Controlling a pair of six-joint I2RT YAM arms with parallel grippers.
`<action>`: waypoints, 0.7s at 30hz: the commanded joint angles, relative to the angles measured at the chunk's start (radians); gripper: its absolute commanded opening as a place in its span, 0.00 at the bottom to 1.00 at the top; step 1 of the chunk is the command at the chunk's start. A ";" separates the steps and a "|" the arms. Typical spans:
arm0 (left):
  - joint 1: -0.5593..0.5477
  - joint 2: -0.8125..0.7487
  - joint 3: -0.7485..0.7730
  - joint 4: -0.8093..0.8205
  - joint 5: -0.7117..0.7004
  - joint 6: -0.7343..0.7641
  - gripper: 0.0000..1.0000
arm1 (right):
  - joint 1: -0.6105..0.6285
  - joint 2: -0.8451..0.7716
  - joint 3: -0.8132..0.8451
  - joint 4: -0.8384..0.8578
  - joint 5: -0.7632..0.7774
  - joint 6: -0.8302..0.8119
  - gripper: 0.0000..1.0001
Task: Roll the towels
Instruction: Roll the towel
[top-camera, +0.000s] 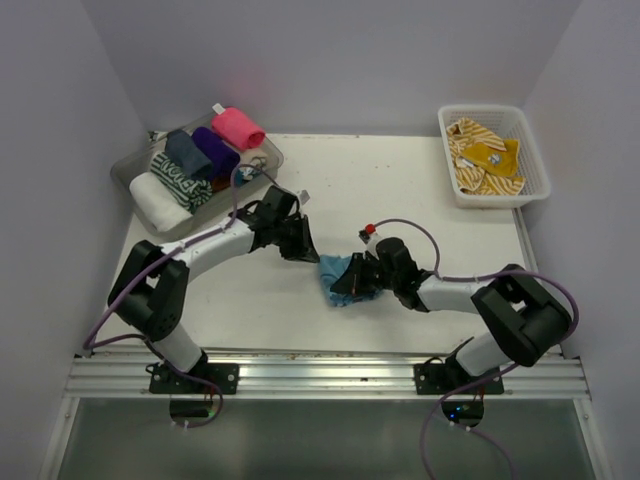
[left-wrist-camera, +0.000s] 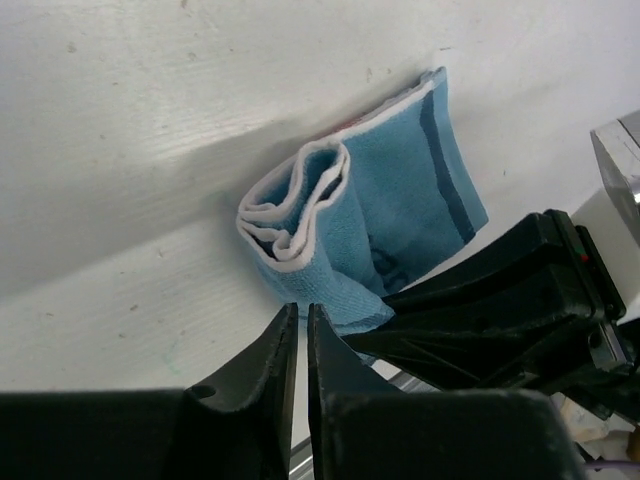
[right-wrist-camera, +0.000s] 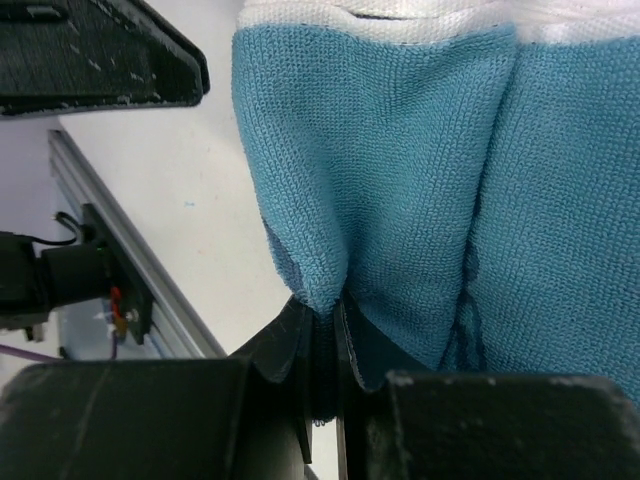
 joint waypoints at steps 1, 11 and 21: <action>-0.036 -0.004 0.040 0.046 0.052 0.066 0.10 | -0.027 0.012 -0.036 0.164 -0.097 0.104 0.00; -0.086 0.166 0.127 0.107 0.101 0.084 0.04 | -0.079 0.035 -0.090 0.240 -0.155 0.119 0.00; -0.142 0.338 0.195 0.093 0.124 0.112 0.01 | -0.093 0.030 -0.115 0.235 -0.154 0.104 0.01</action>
